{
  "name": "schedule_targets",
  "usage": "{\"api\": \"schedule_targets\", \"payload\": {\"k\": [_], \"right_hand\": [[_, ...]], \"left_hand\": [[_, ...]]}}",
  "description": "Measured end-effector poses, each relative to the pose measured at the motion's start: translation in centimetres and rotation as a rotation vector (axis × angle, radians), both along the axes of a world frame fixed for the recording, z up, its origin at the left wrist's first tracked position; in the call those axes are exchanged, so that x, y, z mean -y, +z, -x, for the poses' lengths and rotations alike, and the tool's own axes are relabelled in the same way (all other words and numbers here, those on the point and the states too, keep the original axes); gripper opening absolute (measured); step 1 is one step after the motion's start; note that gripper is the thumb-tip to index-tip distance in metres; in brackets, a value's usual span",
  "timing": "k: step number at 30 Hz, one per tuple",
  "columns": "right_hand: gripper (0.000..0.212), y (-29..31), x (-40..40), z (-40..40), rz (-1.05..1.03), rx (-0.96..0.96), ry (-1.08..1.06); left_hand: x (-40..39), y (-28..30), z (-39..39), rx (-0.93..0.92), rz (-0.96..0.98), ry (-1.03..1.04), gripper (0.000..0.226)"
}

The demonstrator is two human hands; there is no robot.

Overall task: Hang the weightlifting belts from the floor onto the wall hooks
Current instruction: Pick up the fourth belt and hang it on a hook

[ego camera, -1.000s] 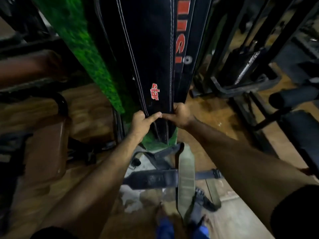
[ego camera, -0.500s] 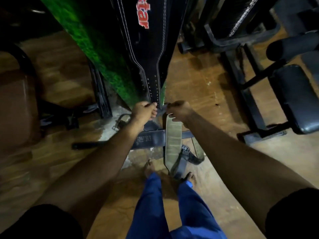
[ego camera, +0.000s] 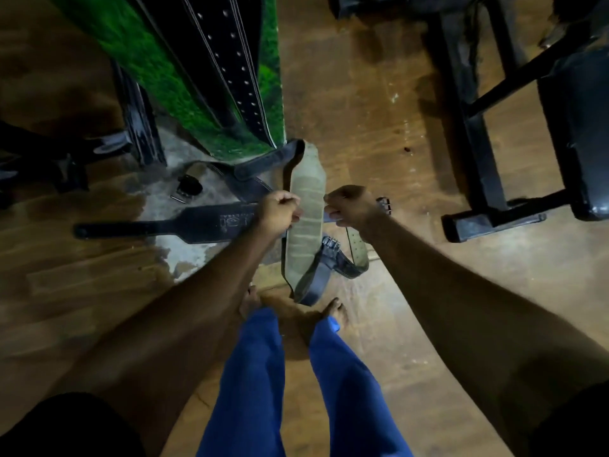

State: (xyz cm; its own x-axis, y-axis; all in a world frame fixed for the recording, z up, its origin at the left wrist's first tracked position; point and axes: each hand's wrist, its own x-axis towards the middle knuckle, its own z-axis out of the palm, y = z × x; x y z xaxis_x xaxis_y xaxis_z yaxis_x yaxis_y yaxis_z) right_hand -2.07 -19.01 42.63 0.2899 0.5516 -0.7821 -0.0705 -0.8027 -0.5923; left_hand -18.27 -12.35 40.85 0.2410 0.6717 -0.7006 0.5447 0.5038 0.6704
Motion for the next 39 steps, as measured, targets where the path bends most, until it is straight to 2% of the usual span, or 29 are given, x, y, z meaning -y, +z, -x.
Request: {"api": "schedule_targets", "payload": {"k": [7, 16, 20, 23, 28, 33, 35, 36, 39], "right_hand": [[0.013, -12.1, -1.4, 2.8, 0.059, -0.011, 0.067], [0.012, -30.6, -3.4, 6.4, 0.031, 0.148, 0.2], [0.008, -38.3, -3.2, 5.9, 0.037, 0.304, 0.192], [0.011, -43.1, -3.5, 6.5, 0.002, 0.343, 0.248], [0.023, -48.1, -8.1, 9.0, -0.101, 0.366, 0.358], [0.027, -51.8, -13.5, 11.2, -0.162, 0.461, 0.488], [0.037, -53.6, -15.1, 12.1, -0.135, 0.454, 0.571], [0.045, -54.5, -15.9, 12.6, -0.106, 0.448, 0.602], [0.064, -56.5, -17.9, 13.2, -0.024, 0.456, 0.636]], "left_hand": [[0.3, -11.0, 1.7, -0.067, 0.038, -0.011, 0.014], [-1.5, -29.9, 4.5, -0.123, 0.049, -0.031, 0.011], [-3.2, -39.1, 3.8, -0.175, -0.064, -0.069, 0.011], [-4.3, -44.9, 3.4, -0.255, -0.203, -0.146, 0.017], [-7.6, -49.4, 4.7, -0.351, -0.284, -0.013, 0.031], [-11.0, -52.1, 7.1, -0.503, -0.49, 0.124, 0.049], [-12.1, -52.6, 7.7, -0.548, -0.404, 0.273, 0.06], [-12.7, -52.9, 7.9, -0.537, -0.334, 0.338, 0.058], [-14.8, -54.4, 8.9, -0.355, -0.163, 0.484, 0.045]]}}
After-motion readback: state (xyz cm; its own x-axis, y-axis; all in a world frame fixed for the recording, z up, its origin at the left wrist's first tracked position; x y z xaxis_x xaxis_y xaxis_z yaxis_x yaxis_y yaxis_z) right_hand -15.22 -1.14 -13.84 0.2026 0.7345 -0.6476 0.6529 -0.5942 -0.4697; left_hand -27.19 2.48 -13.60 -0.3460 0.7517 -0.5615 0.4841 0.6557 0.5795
